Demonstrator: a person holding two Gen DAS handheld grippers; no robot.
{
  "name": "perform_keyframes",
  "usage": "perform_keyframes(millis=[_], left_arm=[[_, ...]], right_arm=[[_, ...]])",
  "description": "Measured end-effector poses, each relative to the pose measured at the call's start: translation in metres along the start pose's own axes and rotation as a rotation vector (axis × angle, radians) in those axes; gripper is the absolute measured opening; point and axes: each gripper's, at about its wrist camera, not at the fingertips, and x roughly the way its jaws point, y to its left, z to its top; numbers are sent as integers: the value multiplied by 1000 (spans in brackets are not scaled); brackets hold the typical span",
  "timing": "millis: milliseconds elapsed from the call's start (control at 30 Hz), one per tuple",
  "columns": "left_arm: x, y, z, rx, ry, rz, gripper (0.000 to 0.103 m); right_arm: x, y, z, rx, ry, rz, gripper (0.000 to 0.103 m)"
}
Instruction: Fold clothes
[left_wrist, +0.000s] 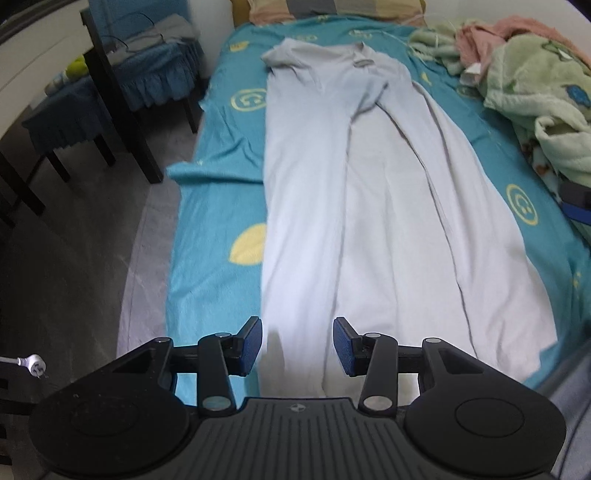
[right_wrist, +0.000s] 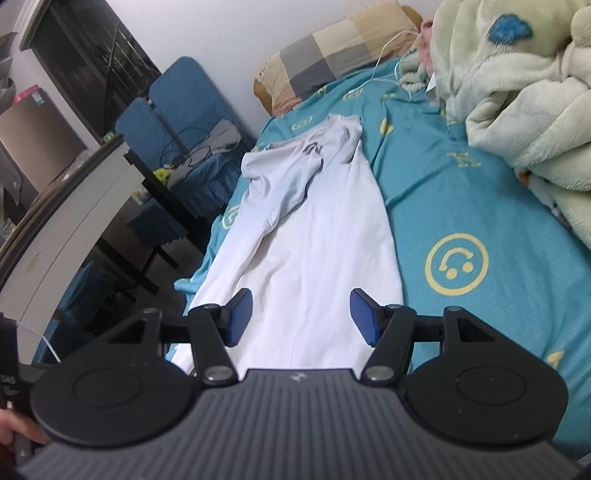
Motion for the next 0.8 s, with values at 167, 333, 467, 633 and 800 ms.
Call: perform_keyframes(millis=[167, 333, 467, 633, 800], left_arm=[[17, -15, -3, 40, 115, 6, 44], [30, -14, -5, 37, 183, 57, 36], [37, -16, -7, 58, 224, 91, 22], [29, -31, -8, 135, 207, 128, 5], [-18, -43, 5, 126, 132, 90, 3]], right_arm=[[8, -3, 3, 23, 29, 19, 62], [10, -11, 3, 60, 55, 14, 62], [11, -13, 5, 73, 59, 14, 62], [10, -15, 6, 85, 62, 16, 62], [8, -22, 6, 110, 63, 10, 62]])
